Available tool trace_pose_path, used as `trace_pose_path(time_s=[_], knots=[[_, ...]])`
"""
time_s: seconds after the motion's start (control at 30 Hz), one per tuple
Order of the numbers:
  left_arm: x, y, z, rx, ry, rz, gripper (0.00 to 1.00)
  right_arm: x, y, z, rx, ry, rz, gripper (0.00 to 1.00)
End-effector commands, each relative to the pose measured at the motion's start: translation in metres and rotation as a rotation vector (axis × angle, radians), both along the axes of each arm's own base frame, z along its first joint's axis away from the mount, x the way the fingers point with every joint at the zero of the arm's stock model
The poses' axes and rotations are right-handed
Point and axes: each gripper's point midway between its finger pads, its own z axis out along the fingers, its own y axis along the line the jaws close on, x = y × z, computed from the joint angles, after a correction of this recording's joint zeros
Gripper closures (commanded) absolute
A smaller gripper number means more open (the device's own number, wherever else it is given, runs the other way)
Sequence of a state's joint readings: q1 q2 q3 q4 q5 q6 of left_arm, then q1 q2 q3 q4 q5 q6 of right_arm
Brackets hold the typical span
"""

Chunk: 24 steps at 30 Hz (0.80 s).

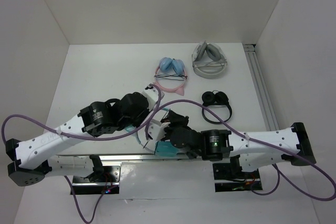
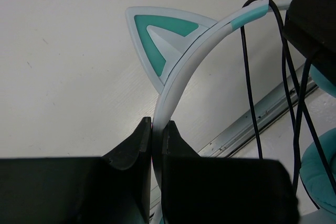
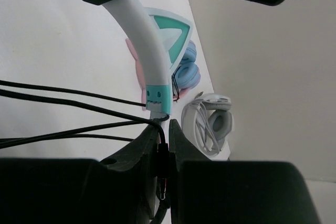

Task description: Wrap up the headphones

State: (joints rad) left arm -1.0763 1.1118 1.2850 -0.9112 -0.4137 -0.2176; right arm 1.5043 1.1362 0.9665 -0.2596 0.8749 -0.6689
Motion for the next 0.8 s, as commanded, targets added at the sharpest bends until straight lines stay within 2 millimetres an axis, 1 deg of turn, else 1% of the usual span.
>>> trace_pose_path(time_s=[0.0,0.03,0.07,0.1,0.13,0.17,0.2,0.23,0.3,0.33,0.4,0.43,0.53,0.57,0.63,0.67,0.73,0.77], knots=[[-0.009,0.005,0.007,0.014,0.027,-0.017,1.00,0.026,-0.025,0.030,0.014,-0.067,-0.152,0.86],[-0.009,0.006,0.002,0.037,0.040,-0.016,1.00,0.029,-0.027,0.033,0.034,-0.064,-0.157,0.84],[-0.009,0.004,0.006,0.024,0.039,-0.010,1.00,0.029,-0.027,0.033,0.034,-0.064,-0.157,0.80],[-0.007,0.004,0.004,0.035,0.037,-0.004,1.00,0.031,-0.027,0.032,0.034,-0.061,-0.159,0.78],[-0.007,0.004,0.004,0.035,0.037,-0.004,1.00,0.031,-0.028,0.037,0.061,-0.063,-0.160,0.76],[-0.007,0.004,0.004,0.035,0.037,-0.004,1.00,0.035,-0.032,0.034,0.045,-0.072,-0.179,0.75],[-0.005,0.006,0.004,0.039,0.030,0.003,1.00,0.035,-0.033,0.029,0.021,-0.076,-0.176,0.73],[-0.006,0.006,0.001,0.047,0.034,0.003,1.00,0.035,-0.034,0.033,0.044,-0.078,-0.177,0.73],[-0.005,0.007,0.001,0.045,0.031,0.017,1.00,0.037,-0.037,0.030,0.035,-0.078,-0.186,0.72],[-0.006,0.009,0.000,0.054,0.036,0.017,1.00,0.039,-0.041,0.033,0.038,-0.083,-0.193,0.72],[-0.005,0.010,0.001,0.051,0.032,0.031,1.00,0.042,-0.042,0.033,0.038,-0.080,-0.197,0.72],[-0.005,0.011,0.003,0.051,0.032,0.031,1.00,0.044,-0.047,0.036,0.050,-0.082,-0.208,0.70],[-0.006,0.012,0.004,0.062,0.038,0.031,1.00,0.045,-0.054,0.030,0.048,-0.082,-0.217,0.61],[-0.006,0.012,0.004,0.062,0.038,0.031,1.00,0.048,-0.058,0.033,0.060,-0.092,-0.227,0.55],[-0.007,0.011,0.004,0.058,0.046,0.023,1.00,0.050,-0.060,0.027,0.051,-0.091,-0.236,0.55],[-0.009,0.009,0.003,0.053,0.055,0.014,1.00,0.049,-0.062,0.029,0.060,-0.092,-0.237,0.55],[-0.012,0.007,0.002,0.046,0.069,0.001,1.00,0.052,-0.064,0.029,0.060,-0.093,-0.246,0.52],[-0.013,0.008,0.005,0.037,0.064,0.001,1.00,0.052,-0.064,0.029,0.060,-0.093,-0.246,0.52]])
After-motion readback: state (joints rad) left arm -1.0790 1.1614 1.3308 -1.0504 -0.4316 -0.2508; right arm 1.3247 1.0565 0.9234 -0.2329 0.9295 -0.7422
